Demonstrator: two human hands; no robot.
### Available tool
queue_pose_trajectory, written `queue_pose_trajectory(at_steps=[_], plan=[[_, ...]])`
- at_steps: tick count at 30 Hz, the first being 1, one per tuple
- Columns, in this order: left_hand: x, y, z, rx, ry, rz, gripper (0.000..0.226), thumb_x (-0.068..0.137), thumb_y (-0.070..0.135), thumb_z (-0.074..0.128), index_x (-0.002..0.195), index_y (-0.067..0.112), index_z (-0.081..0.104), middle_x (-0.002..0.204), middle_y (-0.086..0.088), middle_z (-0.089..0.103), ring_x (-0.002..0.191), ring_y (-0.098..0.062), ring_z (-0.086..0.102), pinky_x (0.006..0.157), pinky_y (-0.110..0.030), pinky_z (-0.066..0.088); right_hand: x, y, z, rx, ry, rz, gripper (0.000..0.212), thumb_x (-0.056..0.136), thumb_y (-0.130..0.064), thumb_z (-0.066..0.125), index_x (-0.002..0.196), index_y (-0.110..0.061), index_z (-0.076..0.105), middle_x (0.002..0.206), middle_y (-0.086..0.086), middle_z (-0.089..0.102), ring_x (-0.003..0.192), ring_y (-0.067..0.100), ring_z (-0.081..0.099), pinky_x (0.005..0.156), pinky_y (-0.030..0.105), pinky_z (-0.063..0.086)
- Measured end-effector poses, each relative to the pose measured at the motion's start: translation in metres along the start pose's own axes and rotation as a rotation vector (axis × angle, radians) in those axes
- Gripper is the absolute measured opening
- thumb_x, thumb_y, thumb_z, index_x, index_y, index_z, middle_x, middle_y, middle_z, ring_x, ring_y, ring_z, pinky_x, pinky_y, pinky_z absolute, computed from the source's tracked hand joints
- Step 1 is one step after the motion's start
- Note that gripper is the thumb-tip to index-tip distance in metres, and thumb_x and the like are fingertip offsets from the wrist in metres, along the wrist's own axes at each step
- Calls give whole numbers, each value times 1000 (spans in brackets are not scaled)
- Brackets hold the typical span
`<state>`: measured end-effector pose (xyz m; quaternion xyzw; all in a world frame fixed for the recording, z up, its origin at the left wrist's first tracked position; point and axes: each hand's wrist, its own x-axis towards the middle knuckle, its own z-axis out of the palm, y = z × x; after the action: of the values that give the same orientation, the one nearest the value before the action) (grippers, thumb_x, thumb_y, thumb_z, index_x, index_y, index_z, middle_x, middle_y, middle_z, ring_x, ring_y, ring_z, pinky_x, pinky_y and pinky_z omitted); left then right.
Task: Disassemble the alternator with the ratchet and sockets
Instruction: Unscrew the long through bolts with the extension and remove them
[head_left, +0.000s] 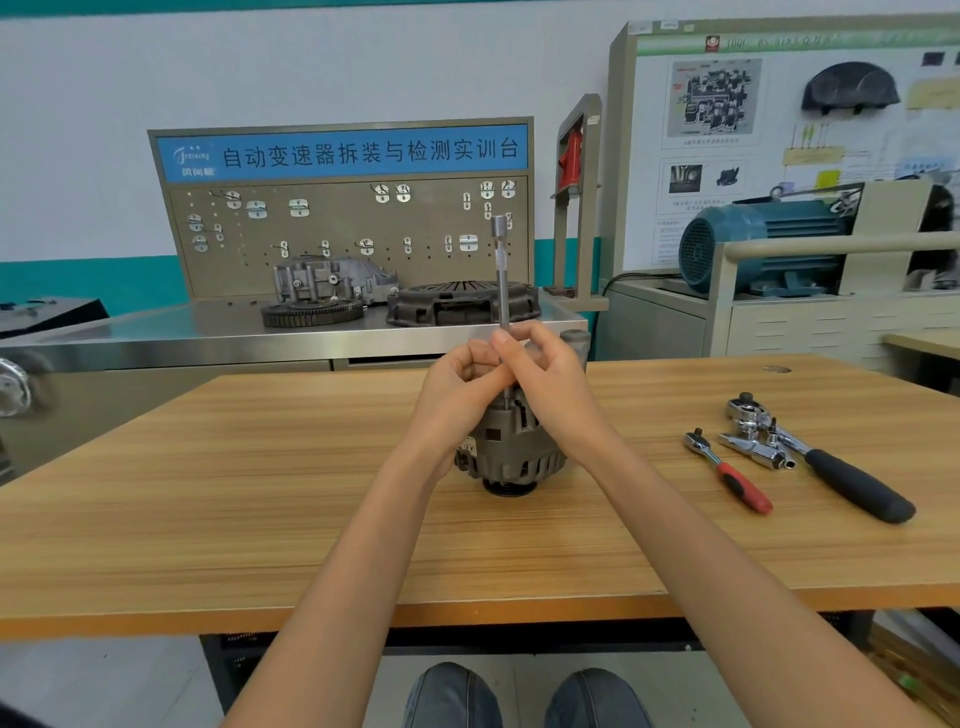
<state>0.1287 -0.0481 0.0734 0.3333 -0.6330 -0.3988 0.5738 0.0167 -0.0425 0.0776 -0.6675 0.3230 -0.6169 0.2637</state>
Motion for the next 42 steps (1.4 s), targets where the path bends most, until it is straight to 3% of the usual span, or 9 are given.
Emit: queue_pose_trajectory(at_steps=[4, 9, 13, 20, 23, 27, 32, 37, 42], plan=[[-2, 1, -3, -12, -41, 18, 20, 90, 23, 64, 103, 9, 70, 89, 6, 73, 83, -3, 67, 63, -11, 48, 1, 1, -2, -16, 1, -42, 16, 98, -22, 48, 94, -13, 61, 79, -10, 67, 76, -5, 62, 68, 9, 48], [-3, 1, -8, -12, -91, 13, 21, 92, 24, 61, 109, 18, 72, 110, 6, 72, 104, -4, 65, 79, -11, 50, 2, 1, -2, 5, -6, -57, 26, 100, -16, 43, 88, -24, 65, 87, -13, 66, 84, -9, 60, 75, 8, 46], [-1, 1, -10, 2, -111, 24, 15, 91, 21, 63, 101, 18, 74, 109, 6, 72, 100, -5, 67, 76, -13, 51, 3, 1, -2, 19, -22, -39, 29, 100, -16, 42, 86, -26, 65, 86, -9, 66, 83, -5, 60, 75, 11, 47], [6, -1, -8, 127, -92, 110, 4, 86, 17, 68, 83, 18, 70, 71, 8, 68, 71, -5, 63, 64, -15, 50, 11, -5, -5, -150, -12, -77, 13, 94, -25, 54, 99, -14, 59, 93, 1, 67, 89, 7, 64, 80, 22, 53], [8, -5, -7, 139, -54, 137, 12, 86, 20, 69, 75, 18, 64, 62, 14, 60, 63, 2, 54, 58, -10, 42, 15, -9, -3, -108, 75, -111, 8, 90, -22, 61, 87, -16, 57, 90, 8, 67, 90, 19, 65, 82, 32, 54], [10, -8, -3, 121, -50, 153, 16, 85, 18, 71, 75, 19, 58, 69, 13, 61, 67, 5, 56, 62, -9, 44, 14, -7, -6, -64, 62, -118, 11, 92, -19, 59, 85, -15, 67, 78, -6, 68, 80, 5, 65, 75, 17, 52], [9, -9, -1, 111, -77, 141, 23, 89, 22, 65, 112, 16, 62, 83, -6, 61, 76, -2, 60, 68, -12, 48, 14, -6, -4, -40, 44, -111, 19, 96, -18, 52, 87, -19, 69, 83, -8, 69, 86, 4, 65, 79, 16, 51], [0, -9, -7, 22, -188, 89, 27, 99, 26, 49, 92, 33, 74, 93, 7, 74, 89, -5, 69, 68, -12, 50, 13, -4, -1, -33, 26, -100, 27, 100, -16, 44, 87, -17, 68, 87, -10, 67, 92, 9, 63, 85, 28, 51], [-3, -11, -7, -17, -154, 117, 18, 96, 19, 55, 97, 22, 72, 92, 5, 75, 91, -6, 69, 72, -14, 51, 10, -3, 3, 70, 14, -56, 31, 102, -18, 38, 86, -14, 65, 80, 0, 70, 80, 13, 68, 78, 29, 56]])
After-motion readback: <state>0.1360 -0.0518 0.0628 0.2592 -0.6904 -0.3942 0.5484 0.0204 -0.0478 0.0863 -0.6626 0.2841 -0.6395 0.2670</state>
